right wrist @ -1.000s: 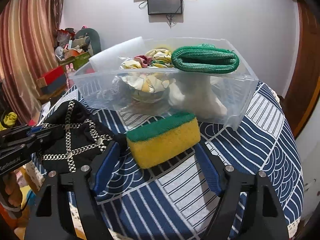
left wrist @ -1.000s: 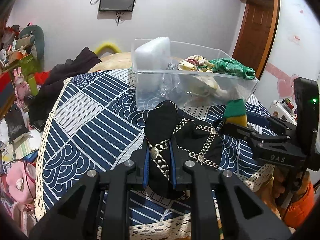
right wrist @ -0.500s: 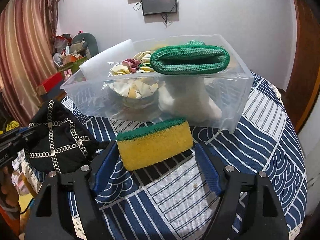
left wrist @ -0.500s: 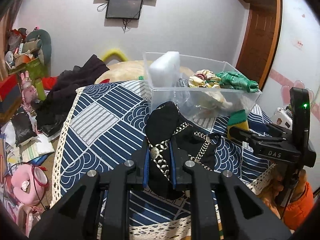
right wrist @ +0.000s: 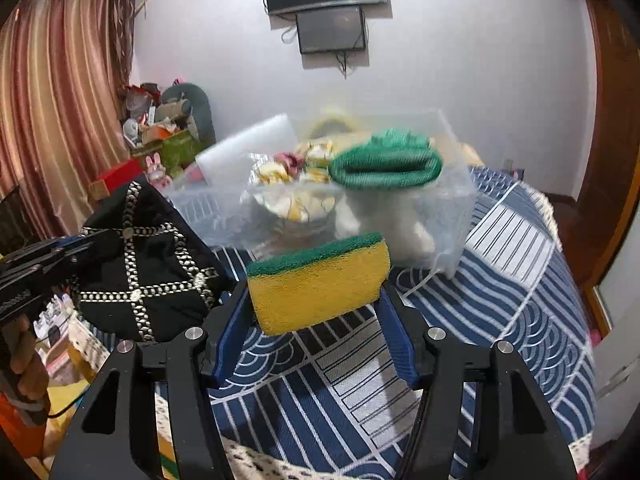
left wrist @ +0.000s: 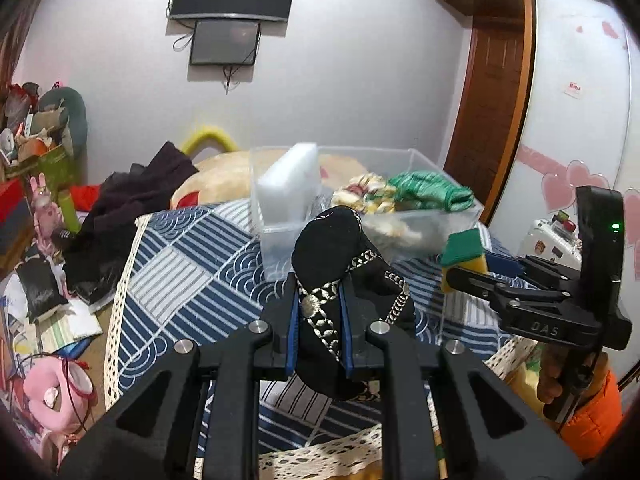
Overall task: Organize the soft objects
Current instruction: 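Carry the sponge and black chain bag over the box and release both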
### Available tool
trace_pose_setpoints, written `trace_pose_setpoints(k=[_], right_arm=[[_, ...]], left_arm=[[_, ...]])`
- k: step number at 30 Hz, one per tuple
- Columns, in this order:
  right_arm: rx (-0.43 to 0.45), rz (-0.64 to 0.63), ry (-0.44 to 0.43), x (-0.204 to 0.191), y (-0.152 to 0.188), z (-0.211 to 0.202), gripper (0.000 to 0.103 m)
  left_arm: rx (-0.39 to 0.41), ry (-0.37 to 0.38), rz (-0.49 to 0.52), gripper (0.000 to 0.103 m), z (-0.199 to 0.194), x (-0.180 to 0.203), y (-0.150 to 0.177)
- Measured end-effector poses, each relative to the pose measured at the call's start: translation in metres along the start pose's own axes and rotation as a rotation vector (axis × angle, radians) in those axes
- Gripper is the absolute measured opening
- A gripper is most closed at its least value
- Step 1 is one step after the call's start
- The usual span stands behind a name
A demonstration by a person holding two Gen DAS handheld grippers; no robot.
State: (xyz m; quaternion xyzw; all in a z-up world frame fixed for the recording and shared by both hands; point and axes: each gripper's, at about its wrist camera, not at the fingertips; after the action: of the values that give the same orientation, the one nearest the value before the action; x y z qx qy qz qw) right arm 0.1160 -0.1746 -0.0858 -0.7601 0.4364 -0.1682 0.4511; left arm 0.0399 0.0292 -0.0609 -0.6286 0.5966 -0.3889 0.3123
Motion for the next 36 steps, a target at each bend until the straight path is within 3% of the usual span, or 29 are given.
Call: trace_pose_setpoints(k=[9, 16, 23, 36], right_arm=[[0.128, -0.017, 0.002, -0.004, -0.028, -0.031, 0.058], [0.184, -0.039, 0.035, -0.004, -0.048, -0.032, 0.058], [0.171, -0.035, 0.05, -0.001, -0.064, -0.007, 0.058], [0.052, -0.041, 0.082, -0.003, -0.06, 0.053, 0.058]], left_arm=[[0.077, 0.03, -0.012, 0.017, -0.011, 0.005, -0.032], [0.164, -0.025, -0.04, 0.017, -0.006, 0.001, -0.061], [0.154, -0.043, -0.07, 0.017, 0.022, -0.007, -0.076], [0.024, -0.074, -0.028, 0.017, 0.102, -0.001, -0.076]])
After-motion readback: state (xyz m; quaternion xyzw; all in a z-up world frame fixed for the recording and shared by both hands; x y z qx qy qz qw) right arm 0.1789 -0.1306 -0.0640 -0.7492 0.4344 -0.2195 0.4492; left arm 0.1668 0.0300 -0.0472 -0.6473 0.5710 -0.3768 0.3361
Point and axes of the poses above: each gripper's, at about its wrist camera, not at the fingertips, and z roughly the way its jaws point, x to its right, y to its underside, and after that the axes turned 2 degrees about z, right-handed
